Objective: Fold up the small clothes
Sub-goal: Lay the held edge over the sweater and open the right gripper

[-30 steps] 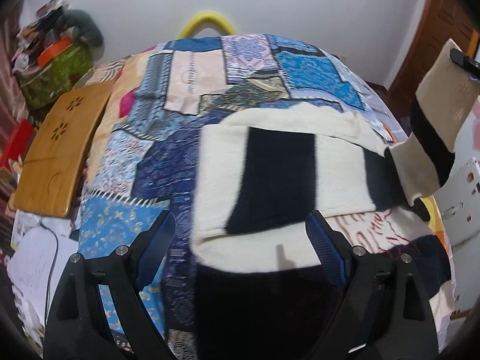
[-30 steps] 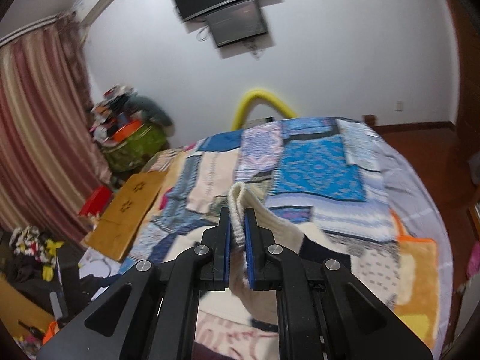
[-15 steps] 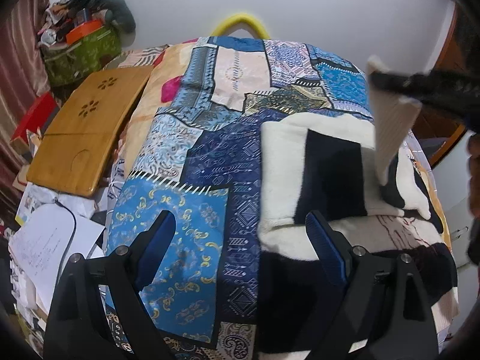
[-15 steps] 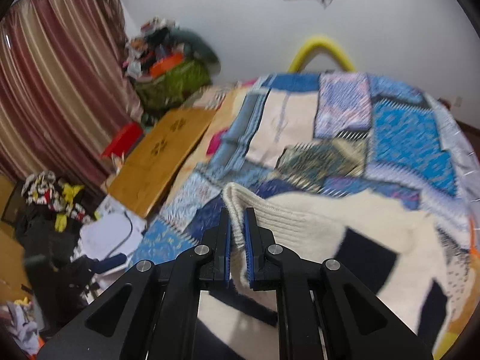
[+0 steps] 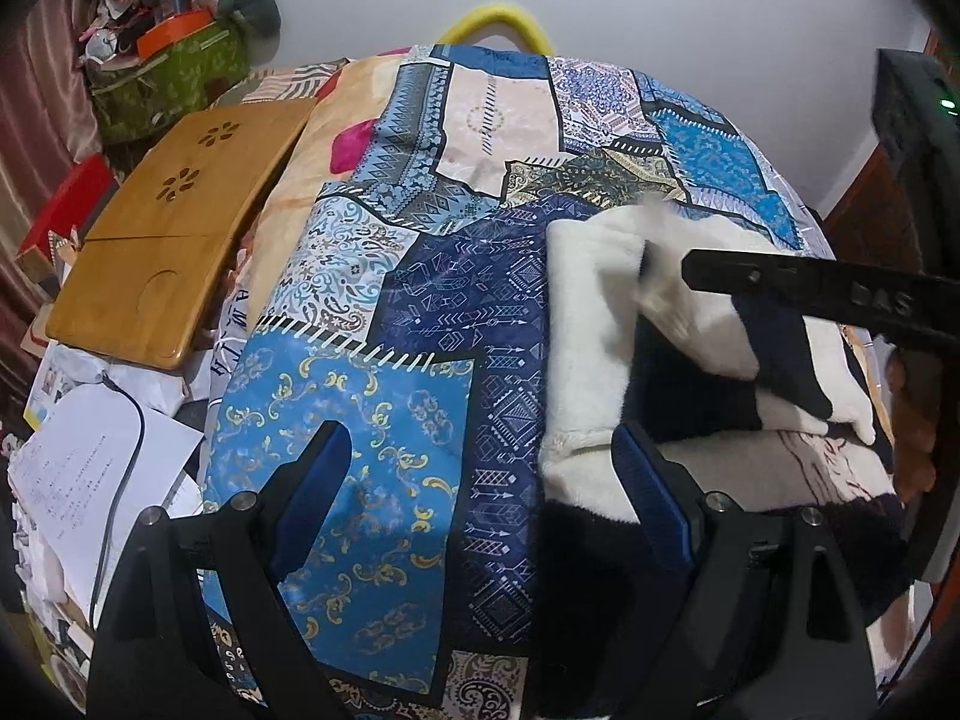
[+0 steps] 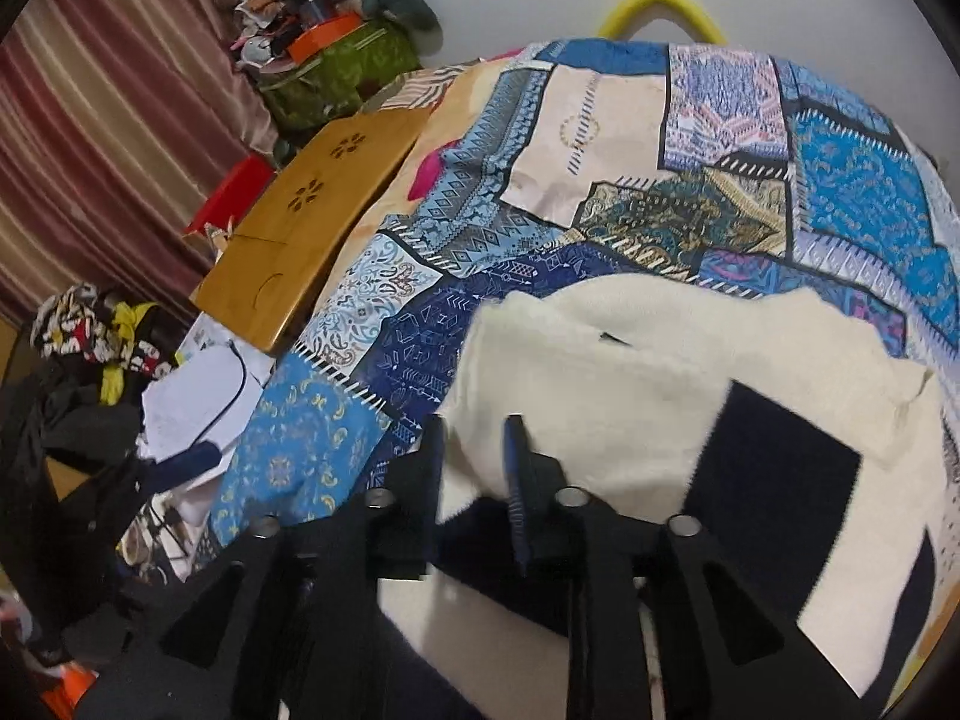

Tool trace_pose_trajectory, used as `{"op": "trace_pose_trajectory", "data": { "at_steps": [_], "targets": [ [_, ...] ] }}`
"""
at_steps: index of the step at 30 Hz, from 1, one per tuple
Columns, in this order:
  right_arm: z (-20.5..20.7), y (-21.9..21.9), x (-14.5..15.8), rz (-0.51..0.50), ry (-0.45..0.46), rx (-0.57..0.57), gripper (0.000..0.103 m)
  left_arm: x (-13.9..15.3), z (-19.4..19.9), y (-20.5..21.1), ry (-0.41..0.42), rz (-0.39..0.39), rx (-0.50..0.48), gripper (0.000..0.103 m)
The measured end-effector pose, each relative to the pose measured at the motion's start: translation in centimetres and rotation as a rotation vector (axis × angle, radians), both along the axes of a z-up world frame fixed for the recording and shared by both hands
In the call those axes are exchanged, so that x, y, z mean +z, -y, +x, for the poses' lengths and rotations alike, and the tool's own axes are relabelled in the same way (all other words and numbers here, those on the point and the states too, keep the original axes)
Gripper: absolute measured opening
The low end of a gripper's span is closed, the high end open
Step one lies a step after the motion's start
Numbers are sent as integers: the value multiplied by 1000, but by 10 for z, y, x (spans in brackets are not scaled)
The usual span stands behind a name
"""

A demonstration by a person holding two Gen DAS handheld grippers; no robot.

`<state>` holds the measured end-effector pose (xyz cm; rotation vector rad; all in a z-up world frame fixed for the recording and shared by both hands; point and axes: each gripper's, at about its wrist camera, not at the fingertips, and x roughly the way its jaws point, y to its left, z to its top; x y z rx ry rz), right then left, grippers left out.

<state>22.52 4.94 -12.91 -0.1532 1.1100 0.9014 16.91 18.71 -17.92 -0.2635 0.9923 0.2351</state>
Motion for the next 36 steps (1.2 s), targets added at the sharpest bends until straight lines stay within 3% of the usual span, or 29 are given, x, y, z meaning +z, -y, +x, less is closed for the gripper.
{"op": "trace_pose_trajectory", "data": {
  "at_steps": [2, 5, 12, 14, 20, 24, 30, 36],
  "targets": [
    [-4, 9, 10, 2, 47, 1, 41, 3, 1, 4, 8, 9, 2, 89],
    [-8, 30, 26, 19, 119, -11, 50, 10, 6, 13, 19, 19, -7, 89],
    [0, 100, 55, 21, 239, -106, 57, 17, 29, 38, 12, -14, -42, 89],
    [3, 123, 61, 11, 278, -145, 72, 17, 39, 46, 2, -37, -54, 89],
    [8, 190, 66, -48, 366, -241, 77, 9, 67, 60, -42, -131, -44, 89],
    [8, 227, 54, -95, 370, -293, 82, -7, 89, 64, -92, -197, -23, 89],
    [10, 271, 18, -141, 300, -365, 82, -45, 111, 53, -190, -398, 74, 89],
    [11, 306, -15, -122, 200, -442, 82, -56, 117, 39, -166, -501, 171, 87]
  ]
}}
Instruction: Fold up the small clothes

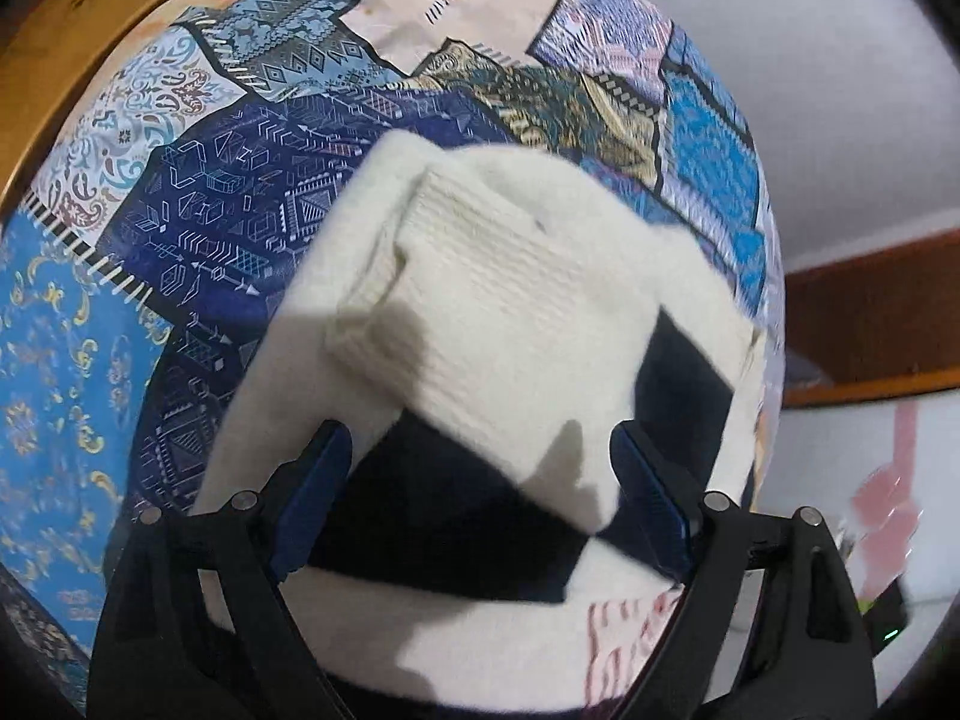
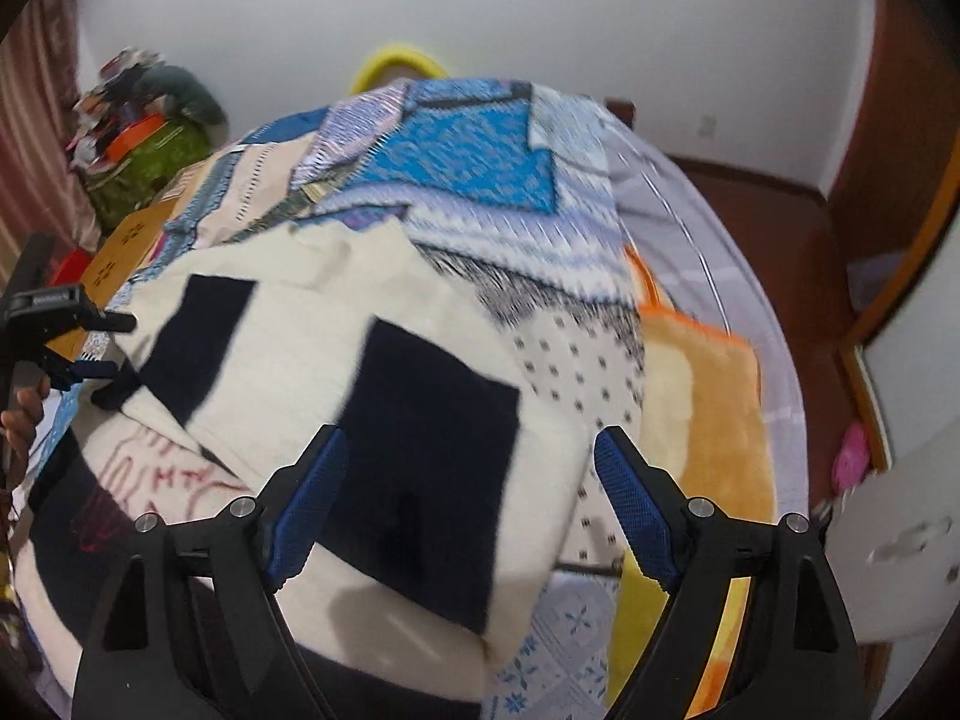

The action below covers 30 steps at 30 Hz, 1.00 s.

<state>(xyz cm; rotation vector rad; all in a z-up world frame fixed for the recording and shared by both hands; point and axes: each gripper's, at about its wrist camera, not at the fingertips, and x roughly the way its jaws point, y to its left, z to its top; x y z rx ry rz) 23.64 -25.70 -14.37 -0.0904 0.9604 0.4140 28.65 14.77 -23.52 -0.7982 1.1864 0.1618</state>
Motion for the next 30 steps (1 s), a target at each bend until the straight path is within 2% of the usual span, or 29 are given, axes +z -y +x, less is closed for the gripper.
{"op": "trace_pose_trajectory", "data": {
  "at_steps": [5, 8, 9, 10, 11, 12, 17, 23, 26, 30],
  "targets": [
    [-3, 22, -21, 17, -56, -50, 82, -1, 9, -1, 3, 14, 23, 73],
    [-7, 33, -30, 33, -86, -72, 82, -1, 17, 0, 7, 60, 22, 56],
    [-8, 36, -33, 39, -96, -81, 82, 1, 19, 3, 3, 101, 19, 41],
    [-10, 39, -35, 46, -104, -89, 82, 2, 21, 4, 3, 141, 15, 20],
    [-11, 42, -37, 55, -112, -97, 82, 2, 21, 4, 6, 182, 14, 12],
    [-13, 44, -38, 60, -118, -102, 82, 5, 21, 7, 16, 238, 13, 9],
    [-20, 51, -37, 82, -131, -123, 82, 19, 15, 23, 73, 423, -32, 8],
    [-28, 52, -29, 93, -118, -125, 82, 65, -6, 34, 206, 578, -80, 8],
    [-33, 50, -24, 98, -113, -122, 82, 75, -12, 34, 230, 605, -97, 8],
    [-41, 46, -20, 103, -110, -113, 82, 63, -14, 30, 198, 606, -119, 8]
  ]
}}
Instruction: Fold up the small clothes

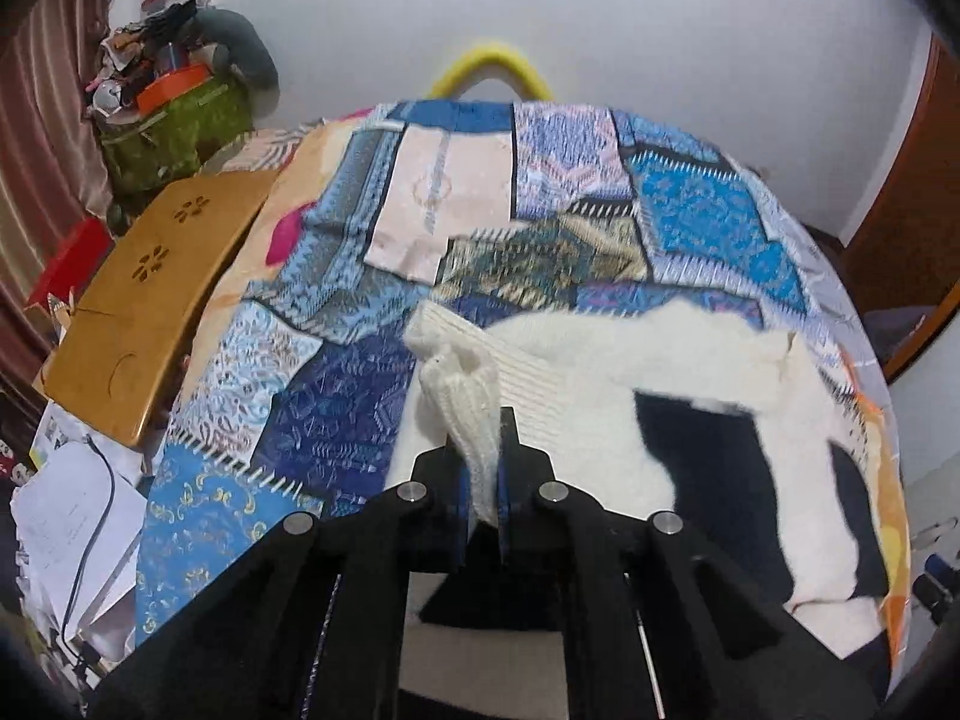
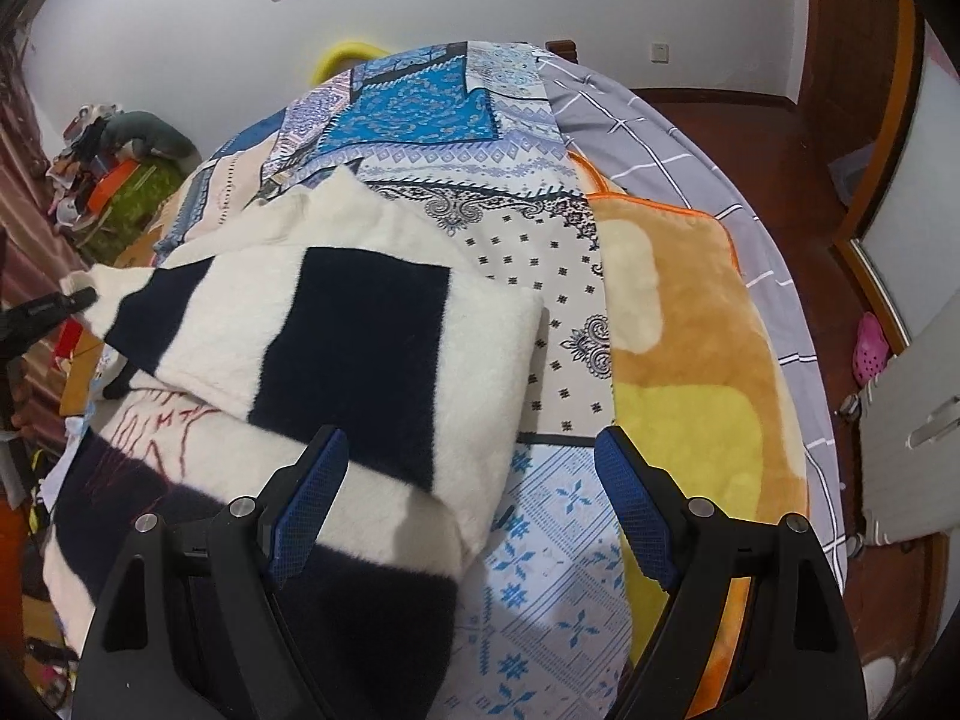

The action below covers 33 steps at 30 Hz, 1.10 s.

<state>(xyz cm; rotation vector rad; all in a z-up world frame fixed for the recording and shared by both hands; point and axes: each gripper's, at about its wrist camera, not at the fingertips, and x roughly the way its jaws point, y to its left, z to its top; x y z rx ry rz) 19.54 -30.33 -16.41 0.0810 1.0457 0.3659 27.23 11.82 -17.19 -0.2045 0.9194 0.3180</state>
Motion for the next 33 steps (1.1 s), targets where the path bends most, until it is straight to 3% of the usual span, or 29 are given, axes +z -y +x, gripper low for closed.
{"op": "trace_pose_trajectory", "data": {
  "at_steps": [6, 9, 11, 13, 15, 16, 22, 26, 33],
  "targets": [
    [-11, -5, -3, 0, -23, 12, 82, -39, 2, -6, -112, -16, -20, 9],
    [-16, -5, -5, 0, -38, 4, 82, -50, 0, 0, -146, 25, -51, 15],
    [-19, -5, -7, 3, -48, -4, 82, -53, -2, 5, -157, 67, -84, 22],
    [-22, -4, -8, 9, -57, -11, 82, -54, -6, 10, -170, 132, -110, 47],
    [-24, -5, -9, 12, -65, -16, 82, -53, -12, 10, -170, 173, -125, 59],
    [-26, -5, -10, 11, -68, -16, 82, -52, -16, 8, -168, 178, -131, 61],
    [-38, -10, -11, 0, -80, -4, 82, -40, -43, -4, -180, 147, -146, 73],
    [-46, -9, -13, 24, -80, -23, 82, -38, -69, -8, -197, 125, -165, 76],
    [-58, -9, -24, 97, -110, -42, 82, -51, -108, -20, -251, 11, -155, 76]
  ]
}}
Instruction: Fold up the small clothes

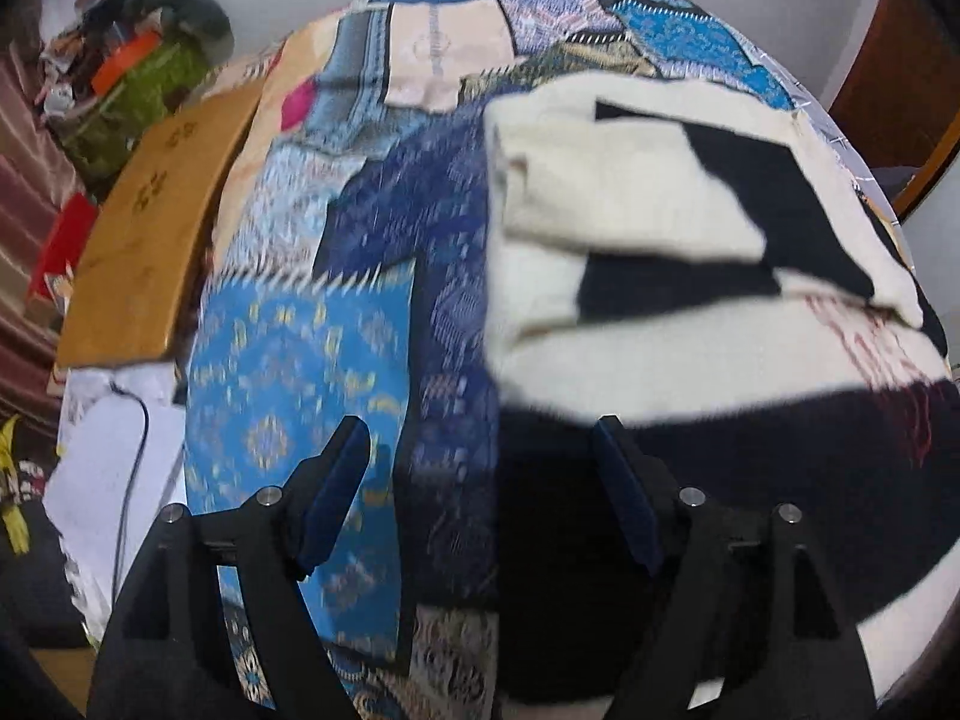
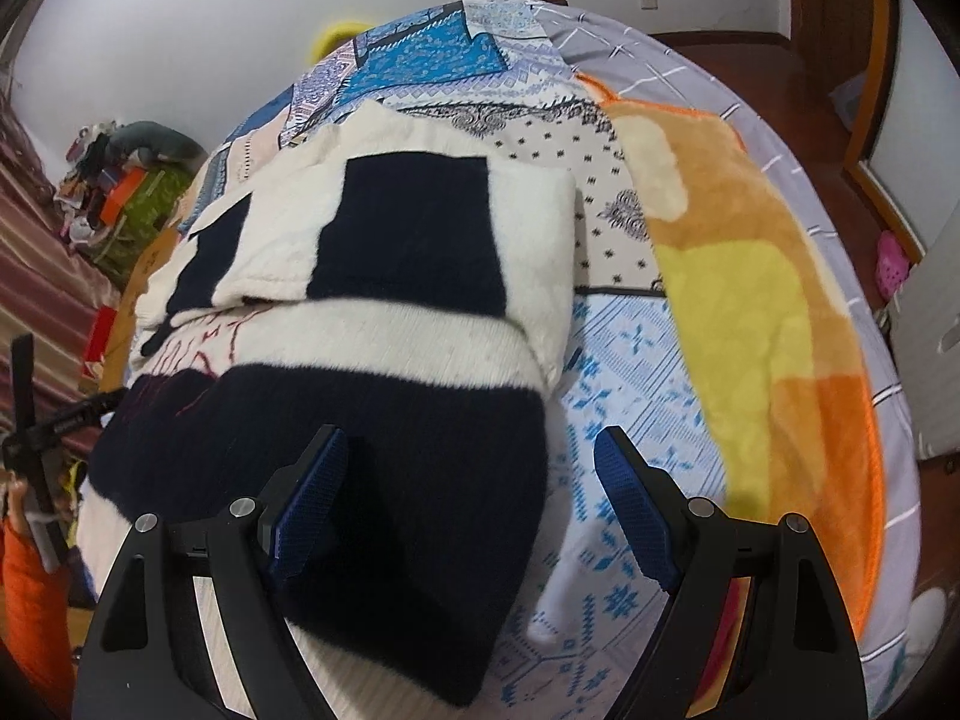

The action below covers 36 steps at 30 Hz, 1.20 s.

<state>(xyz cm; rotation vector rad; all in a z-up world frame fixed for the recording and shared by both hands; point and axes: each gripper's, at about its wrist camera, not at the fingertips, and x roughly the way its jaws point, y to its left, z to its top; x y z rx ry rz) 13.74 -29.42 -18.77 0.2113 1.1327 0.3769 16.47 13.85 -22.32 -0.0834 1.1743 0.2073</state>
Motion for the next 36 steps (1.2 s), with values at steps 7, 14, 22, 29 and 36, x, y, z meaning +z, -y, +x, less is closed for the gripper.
{"op": "trace_pose_trajectory", "data": {
  "at_steps": [7, 14, 22, 29, 36],
  "targets": [
    [-7, -12, -4, 25, 5, 48, 64, -4, -18, 8, -3, -95, -13, 76],
    [-7, -18, 1, 24, 38, 78, 23, 2, -17, 22, 11, -224, -49, 54],
    [1, -18, 21, 26, 130, 82, 13, 29, -10, 40, 80, -231, -102, 8],
    [19, -23, 50, 30, 239, 89, 13, 67, 0, 34, 211, -206, -78, 7],
    [49, -23, 53, 38, 280, 57, 12, 83, 19, 19, 292, -100, -8, 4]
  ]
}}
